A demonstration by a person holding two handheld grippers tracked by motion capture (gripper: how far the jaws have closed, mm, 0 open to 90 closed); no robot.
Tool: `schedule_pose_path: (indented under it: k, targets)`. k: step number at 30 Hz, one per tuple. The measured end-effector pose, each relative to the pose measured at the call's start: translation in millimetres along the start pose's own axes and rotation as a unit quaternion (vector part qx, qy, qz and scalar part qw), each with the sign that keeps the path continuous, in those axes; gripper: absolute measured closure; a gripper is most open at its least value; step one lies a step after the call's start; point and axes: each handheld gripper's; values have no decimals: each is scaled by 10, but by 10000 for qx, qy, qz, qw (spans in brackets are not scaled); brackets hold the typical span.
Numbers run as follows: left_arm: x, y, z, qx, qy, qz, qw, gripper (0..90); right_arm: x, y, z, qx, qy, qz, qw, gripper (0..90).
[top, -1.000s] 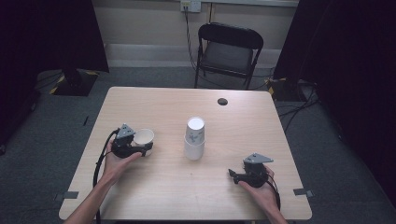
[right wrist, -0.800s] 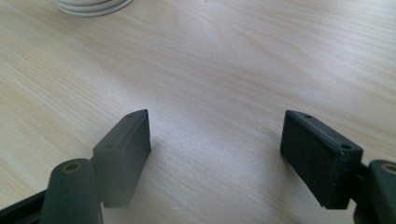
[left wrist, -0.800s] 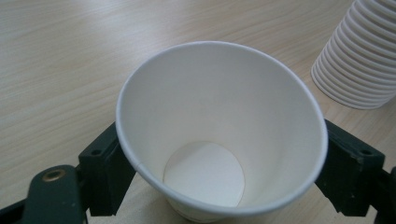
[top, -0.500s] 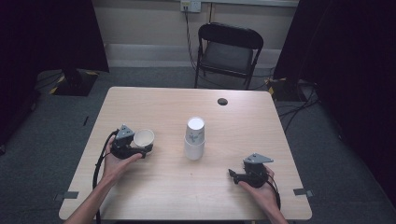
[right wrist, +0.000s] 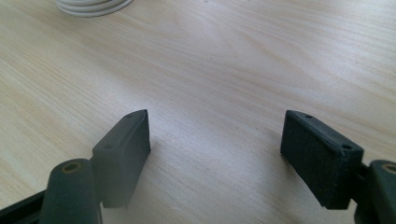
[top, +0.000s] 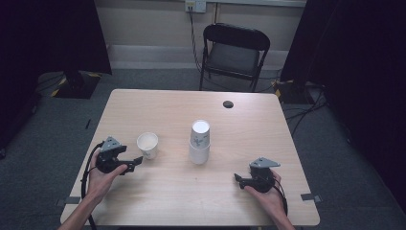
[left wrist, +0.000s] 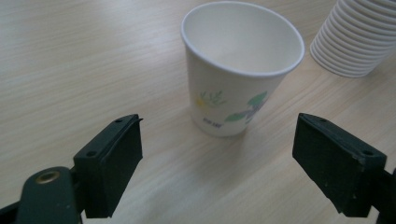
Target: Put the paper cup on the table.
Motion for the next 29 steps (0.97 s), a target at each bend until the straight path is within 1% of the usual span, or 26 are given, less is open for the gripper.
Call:
schedule_pose_path:
  k: [1,2,4,5,6,7,8,9,10,13,14,15,16,17,18,19,20,21,22,23,24,25,26,27,29]
  targets:
    - [33,-8,-22,106,-105,-16,9999,158,0,0,0,-1,-1,0,10000,241]
    - [50,-9,-39,144,-169,-9,9998,158,0,0,0,0,-1,0,10000,241]
    - [93,5,-104,149,-361,-33,9992,159,0,0,0,-1,0,1,10000,241]
    - [108,11,-138,225,-448,-30,9987,159,0,1,0,-2,0,1,10000,241]
    - [131,8,-176,346,-542,-69,9979,159,1,1,0,-12,1,6,10000,241]
    - [154,2,-200,420,-535,-100,9976,159,1,2,0,-15,1,7,10000,241]
    - [175,0,-209,417,-573,-61,9975,159,1,2,0,-17,0,6,10000,241]
    - [210,0,-216,396,-665,100,9969,159,1,2,0,-16,0,5,10000,241]
    - [230,1,-226,349,-688,180,9969,160,1,2,0,-23,-1,2,10000,241]
    - [284,4,-340,83,-921,266,9954,160,1,1,0,-30,-4,-4,10000,240]
    - [293,4,-394,24,-965,296,9949,161,1,1,0,-32,-4,-5,10000,240]
    - [301,-1,-453,17,-1012,290,9944,161,1,1,0,-31,-4,-5,10000,241]
    - [303,-2,-483,29,-978,323,9947,164,1,1,0,-30,-4,-5,10000,240]
    - [305,-5,-494,-18,-994,353,9944,165,2,1,0,-31,-5,-6,10000,240]
    - [297,-2,-509,-15,-947,360,9949,164,1,1,0,-32,-4,-6,10000,240]
    - [291,-8,-530,-53,-958,411,9945,164,1,1,0,-32,-4,-6,10000,240]
    - [269,-10,-564,-36,-993,476,9939,165,2,1,0,-31,-4,-6,10000,240]
    - [256,-19,-598,-114,-903,522,9945,149,2,0,0,-32,-5,-9,10000,240]
    - [248,-29,-623,-89,-776,499,9957,115,2,0,-1,-33,-2,-11,10000,240]
    - [245,-41,-639,-138,-725,497,9960,100,4,0,-2,-35,-3,-14,10000,240]
    - [231,-51,-650,-124,-689,511,9962,77,4,-1,-3,-37,-2,-18,10000,240]
    - [223,-48,-648,-90,-699,543,9960,43,4,-2,-3,-37,-3,-20,10000,239]
    - [222,-51,-647,-105,-716,554,9958,32,4,-2,-3,-38,-3,-23,10000,236]
    - [215,-48,-647,-72,-711,578,9958,24,4,-3,-3,-43,-6,-32,10000,230]
    - [203,-49,-639,-44,-760,588,9954,2,1,-7,-2,-83,-31,-105,9999,190]
Point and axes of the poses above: each handheld gripper's, and its own axes: x roughly backward along the jaws, z roughly out of its top, y roughly to its right, and after that the axes turned 2 degrees about y, right-handed
